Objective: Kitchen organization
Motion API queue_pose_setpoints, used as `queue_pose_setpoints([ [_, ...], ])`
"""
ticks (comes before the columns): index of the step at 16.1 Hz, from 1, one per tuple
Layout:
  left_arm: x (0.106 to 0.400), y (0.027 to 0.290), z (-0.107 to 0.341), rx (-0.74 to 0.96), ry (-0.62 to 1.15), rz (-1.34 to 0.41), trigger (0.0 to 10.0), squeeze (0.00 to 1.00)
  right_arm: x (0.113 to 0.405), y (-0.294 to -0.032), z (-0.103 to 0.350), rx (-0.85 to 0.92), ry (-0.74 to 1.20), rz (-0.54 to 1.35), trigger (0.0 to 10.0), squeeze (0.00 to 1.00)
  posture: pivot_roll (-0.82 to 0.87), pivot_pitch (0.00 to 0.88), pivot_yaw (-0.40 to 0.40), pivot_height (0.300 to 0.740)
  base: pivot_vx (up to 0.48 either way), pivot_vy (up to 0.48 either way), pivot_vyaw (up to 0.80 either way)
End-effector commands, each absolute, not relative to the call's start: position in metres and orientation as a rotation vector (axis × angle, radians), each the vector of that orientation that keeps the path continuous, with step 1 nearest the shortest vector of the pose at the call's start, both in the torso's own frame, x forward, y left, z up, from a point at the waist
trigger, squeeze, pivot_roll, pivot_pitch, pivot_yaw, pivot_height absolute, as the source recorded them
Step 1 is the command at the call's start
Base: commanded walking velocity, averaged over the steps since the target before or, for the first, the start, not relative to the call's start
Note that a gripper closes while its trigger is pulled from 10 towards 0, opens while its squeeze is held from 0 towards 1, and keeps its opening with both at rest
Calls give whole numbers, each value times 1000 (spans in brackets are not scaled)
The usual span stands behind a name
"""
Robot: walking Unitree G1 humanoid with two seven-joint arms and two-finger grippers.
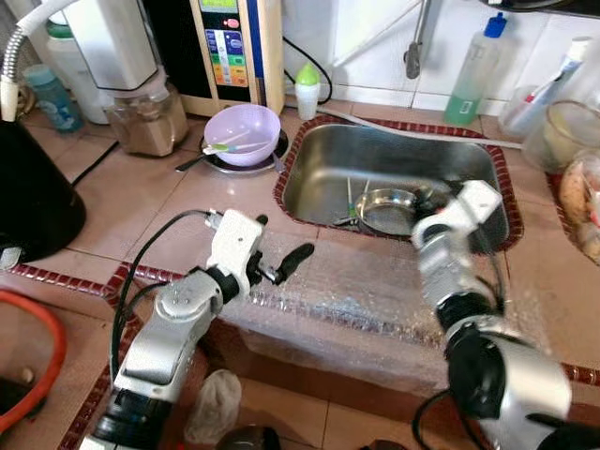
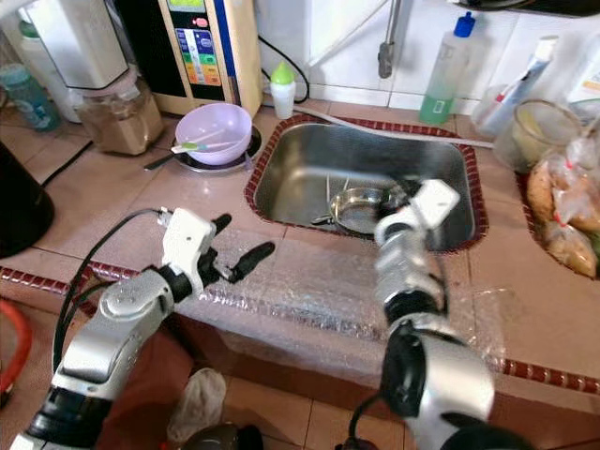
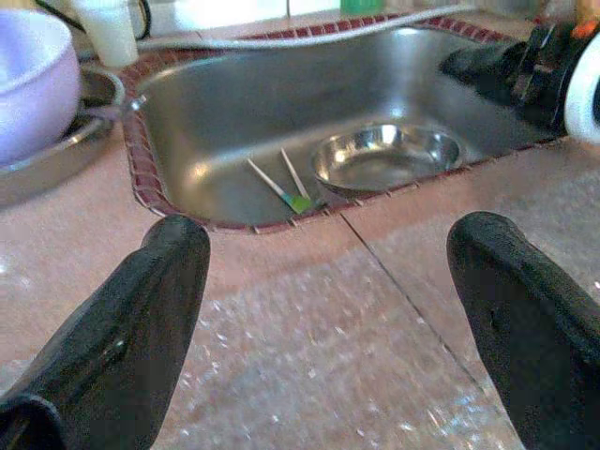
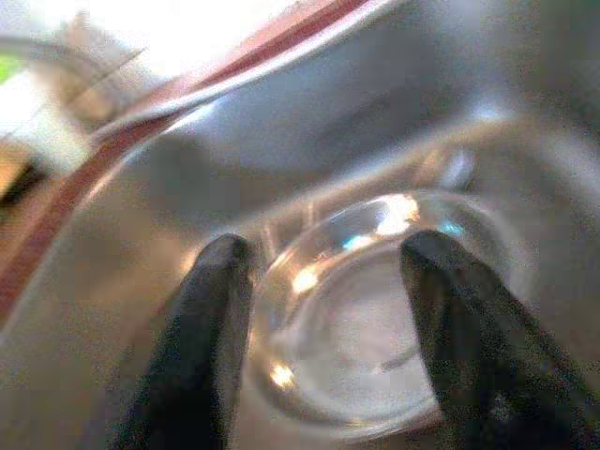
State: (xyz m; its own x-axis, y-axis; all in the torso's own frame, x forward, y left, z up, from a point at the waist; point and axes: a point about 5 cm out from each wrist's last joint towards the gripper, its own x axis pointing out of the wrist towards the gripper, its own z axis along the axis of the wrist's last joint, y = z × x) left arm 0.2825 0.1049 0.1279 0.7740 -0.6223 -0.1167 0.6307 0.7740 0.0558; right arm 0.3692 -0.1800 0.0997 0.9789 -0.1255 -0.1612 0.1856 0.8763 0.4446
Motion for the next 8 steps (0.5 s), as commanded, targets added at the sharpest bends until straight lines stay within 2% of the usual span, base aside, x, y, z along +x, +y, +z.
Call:
queue_pose_setpoints([
  [1, 287, 108, 133, 104, 75, -652, 10000, 1000, 356, -166, 78, 438, 190, -71, 10000, 1000, 61, 0, 79, 740, 0, 0, 0],
  [4, 290, 109, 134, 86, 70, -624, 10000, 1000, 343, -160, 71, 343, 145, 13, 10000, 1000, 43, 0, 85, 740, 0, 0, 0],
  [5, 291, 111, 135, 55, 39, -555, 10000, 1000, 323, -153, 68, 265, 93, 87, 10000, 1000, 30, 0, 88, 740, 0, 0, 0],
  [8, 291, 115, 134, 30, 8, -455, 10000, 1000, 304, -148, 67, 203, 51, 131, 10000, 1000, 12, 0, 83, 740, 0, 0, 0],
])
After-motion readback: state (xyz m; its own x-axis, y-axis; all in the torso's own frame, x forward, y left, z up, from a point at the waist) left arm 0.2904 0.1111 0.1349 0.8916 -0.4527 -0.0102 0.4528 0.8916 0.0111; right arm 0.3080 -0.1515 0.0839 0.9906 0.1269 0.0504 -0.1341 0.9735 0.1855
